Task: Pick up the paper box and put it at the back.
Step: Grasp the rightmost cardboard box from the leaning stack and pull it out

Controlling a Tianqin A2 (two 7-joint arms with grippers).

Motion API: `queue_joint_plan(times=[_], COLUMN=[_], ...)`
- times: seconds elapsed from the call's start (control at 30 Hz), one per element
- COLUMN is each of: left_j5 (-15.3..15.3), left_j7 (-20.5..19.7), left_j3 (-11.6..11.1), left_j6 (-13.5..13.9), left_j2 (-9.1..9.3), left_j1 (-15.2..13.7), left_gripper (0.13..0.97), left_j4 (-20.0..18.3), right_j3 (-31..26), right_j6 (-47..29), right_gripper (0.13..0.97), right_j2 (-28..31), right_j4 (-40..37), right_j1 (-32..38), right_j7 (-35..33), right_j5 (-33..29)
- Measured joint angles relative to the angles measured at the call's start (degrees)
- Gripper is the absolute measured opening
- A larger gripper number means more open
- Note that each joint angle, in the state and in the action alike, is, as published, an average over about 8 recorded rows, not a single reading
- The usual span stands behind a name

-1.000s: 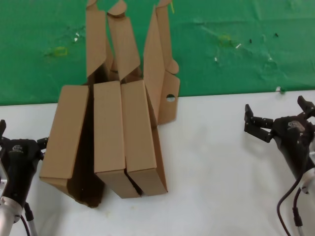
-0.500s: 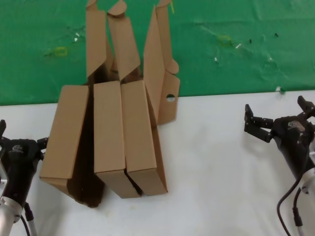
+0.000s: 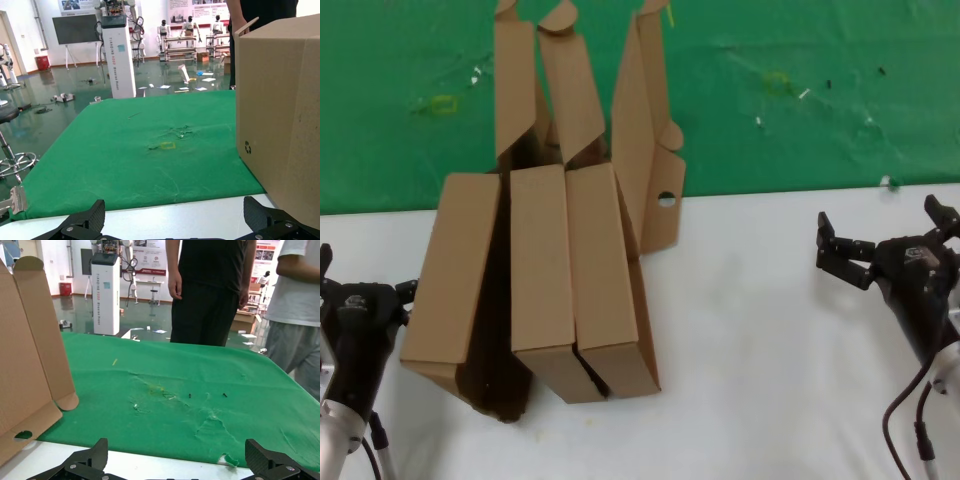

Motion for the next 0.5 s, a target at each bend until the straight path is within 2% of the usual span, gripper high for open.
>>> queue_joint_plan(times=[0.5], left_j5=[0.0], left_j7=[0.0], left_j3=[0.0], left_j6=[0.0], left_j2=[0.0], left_j1=[0.0], left_gripper=[0.966], left_j4=[0.0], right_j3=[0.0], right_j6=[0.0], right_gripper=[0.966], right_j2=[0.0], right_j4=[0.0], right_j1=[0.0], right_j7=[0.0], right_j5=[0.0])
